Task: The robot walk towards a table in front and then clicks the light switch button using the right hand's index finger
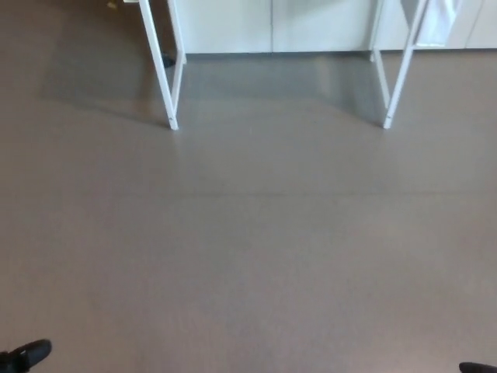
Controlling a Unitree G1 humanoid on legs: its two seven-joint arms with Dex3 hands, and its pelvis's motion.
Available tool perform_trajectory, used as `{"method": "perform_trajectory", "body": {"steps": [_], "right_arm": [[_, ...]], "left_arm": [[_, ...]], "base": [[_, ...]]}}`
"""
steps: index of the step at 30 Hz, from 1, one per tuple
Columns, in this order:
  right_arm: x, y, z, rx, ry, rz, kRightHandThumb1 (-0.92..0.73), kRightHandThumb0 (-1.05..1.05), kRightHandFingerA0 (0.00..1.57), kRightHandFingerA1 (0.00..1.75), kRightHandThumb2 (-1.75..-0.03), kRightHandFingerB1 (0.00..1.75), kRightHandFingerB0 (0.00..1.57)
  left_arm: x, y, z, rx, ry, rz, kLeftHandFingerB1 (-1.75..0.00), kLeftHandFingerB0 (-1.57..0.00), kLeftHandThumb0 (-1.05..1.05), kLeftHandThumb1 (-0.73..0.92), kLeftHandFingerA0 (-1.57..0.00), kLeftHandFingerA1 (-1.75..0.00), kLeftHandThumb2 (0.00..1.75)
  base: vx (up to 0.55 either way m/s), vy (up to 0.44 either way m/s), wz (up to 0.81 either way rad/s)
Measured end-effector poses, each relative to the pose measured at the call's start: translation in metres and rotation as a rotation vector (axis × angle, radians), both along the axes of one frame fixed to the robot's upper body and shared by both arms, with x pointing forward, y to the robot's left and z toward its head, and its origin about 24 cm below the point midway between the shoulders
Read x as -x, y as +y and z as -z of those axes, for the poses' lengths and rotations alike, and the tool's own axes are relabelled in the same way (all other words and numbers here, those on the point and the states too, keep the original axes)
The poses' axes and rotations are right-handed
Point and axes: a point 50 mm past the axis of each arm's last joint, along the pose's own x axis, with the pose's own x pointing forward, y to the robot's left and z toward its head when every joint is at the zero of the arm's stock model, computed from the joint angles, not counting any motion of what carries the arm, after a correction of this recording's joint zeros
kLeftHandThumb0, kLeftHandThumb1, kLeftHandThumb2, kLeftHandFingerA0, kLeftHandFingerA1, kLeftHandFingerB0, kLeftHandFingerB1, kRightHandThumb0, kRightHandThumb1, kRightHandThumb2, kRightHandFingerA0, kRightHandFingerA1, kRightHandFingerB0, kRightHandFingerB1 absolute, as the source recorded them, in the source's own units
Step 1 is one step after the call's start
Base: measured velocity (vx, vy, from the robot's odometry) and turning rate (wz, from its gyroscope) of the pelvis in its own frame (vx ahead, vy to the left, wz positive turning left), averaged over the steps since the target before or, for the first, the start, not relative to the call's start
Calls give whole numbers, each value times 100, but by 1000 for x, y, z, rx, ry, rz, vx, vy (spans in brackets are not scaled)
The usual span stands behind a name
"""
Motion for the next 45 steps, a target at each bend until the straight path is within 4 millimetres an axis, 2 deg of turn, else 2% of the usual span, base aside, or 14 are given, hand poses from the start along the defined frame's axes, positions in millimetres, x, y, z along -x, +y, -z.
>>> {"method": "perform_trajectory", "body": {"steps": [1,2,4,5,10,11,17,18,20,29,31,32,44,45], "right_arm": [[3,-1,1,2,7,1,-64,-53,59,63,-59,46,38],[5,-1,2,3,12,1,-48,-55,56,69,-89,56,33],[15,-3,5,7,35,2,-48,-56,57,70,-88,57,34],[20,-4,6,8,48,4,-62,-52,61,64,-58,47,41],[38,-4,13,3,92,13,-47,-53,58,72,-88,58,37],[37,-2,12,0,79,5,-62,-51,62,66,-58,49,42],[45,0,17,0,95,1,-61,-55,65,71,-58,47,41],[46,0,17,2,97,1,-47,-59,64,76,-87,57,36],[48,1,18,6,100,-2,-62,-55,65,73,-58,47,40],[46,0,17,32,81,-15,-62,-57,64,73,-58,48,39],[46,0,17,34,81,-17,-47,-59,63,77,-88,58,35],[47,0,16,35,81,-18,-62,-57,64,74,-58,49,40],[57,4,24,17,105,-7,-61,-61,67,76,-58,48,43],[58,4,24,17,104,-7,-46,-61,65,78,-87,58,38]], "left_arm": [[3,0,1,1,11,-2,-42,-50,-6,57,-51,-50,56],[6,0,2,2,18,-4,-42,-49,-6,57,-51,-50,56],[14,0,8,9,51,-13,-42,-49,-4,57,-51,-50,56],[18,0,9,11,64,-15,-42,-48,-4,59,-50,-50,56],[31,-1,14,12,101,-12,-41,-48,-9,56,-52,-49,56],[33,2,13,2,106,-10,-41,-48,-10,55,-52,-48,56],[41,6,17,-17,127,-7,-42,-51,-12,53,-53,-49,55],[42,6,18,-16,131,-8,-41,-49,-12,53,-53,-49,55],[44,7,18,-19,131,-5,-42,-50,-13,53,-53,-49,55],[42,4,20,-31,121,23,-42,-52,-12,53,-55,-50,55],[43,4,20,-32,123,23,-42,-52,-13,53,-55,-49,55],[43,4,20,-33,124,24,-42,-51,-14,54,-55,-49,55],[47,2,17,-64,136,46,-40,-47,-11,55,-45,-46,56],[47,2,18,-64,137,46,-40,-48,-12,54,-45,-46,55]], "base": [[265,3,-11],[245,29,-14],[280,77,-18],[272,118,-17],[431,108,-15],[526,-114,-3],[242,83,7],[190,-33,10],[140,-59,10],[240,-206,14],[171,-54,-5],[169,30,-7],[291,162,-6],[243,62,10]]}}
